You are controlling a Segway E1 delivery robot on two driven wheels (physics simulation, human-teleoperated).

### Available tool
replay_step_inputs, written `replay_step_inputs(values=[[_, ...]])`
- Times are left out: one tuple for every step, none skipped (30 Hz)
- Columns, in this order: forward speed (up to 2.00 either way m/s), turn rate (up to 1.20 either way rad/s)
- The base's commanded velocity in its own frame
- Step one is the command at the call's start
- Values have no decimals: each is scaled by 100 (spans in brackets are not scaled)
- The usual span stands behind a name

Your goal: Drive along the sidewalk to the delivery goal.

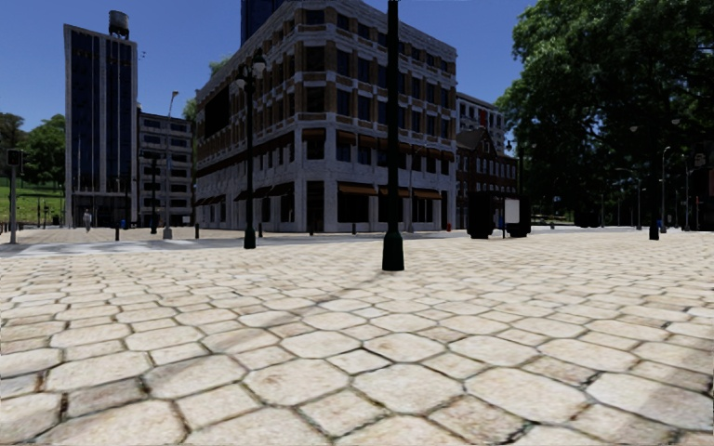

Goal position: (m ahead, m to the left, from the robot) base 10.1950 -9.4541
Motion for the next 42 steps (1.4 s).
replay_step_inputs(values=[[153,-48],[153,-48],[153,-48],[153,-48],[153,-48],[153,-48],[153,-48],[153,-48],[153,-48],[153,-48],[153,-48],[153,-48],[153,-48],[153,-48],[153,-48],[153,-48],[153,-48],[153,-48],[153,-48],[153,-48],[153,-48],[153,-48],[153,-48],[153,-48],[153,-48],[153,-48],[153,-48],[153,-48],[153,-48],[153,-48],[153,-48],[153,-48],[153,-48],[153,-48],[153,-48],[153,-48],[153,-48],[153,-48],[153,-48],[153,-48],[153,-48],[153,-48]])
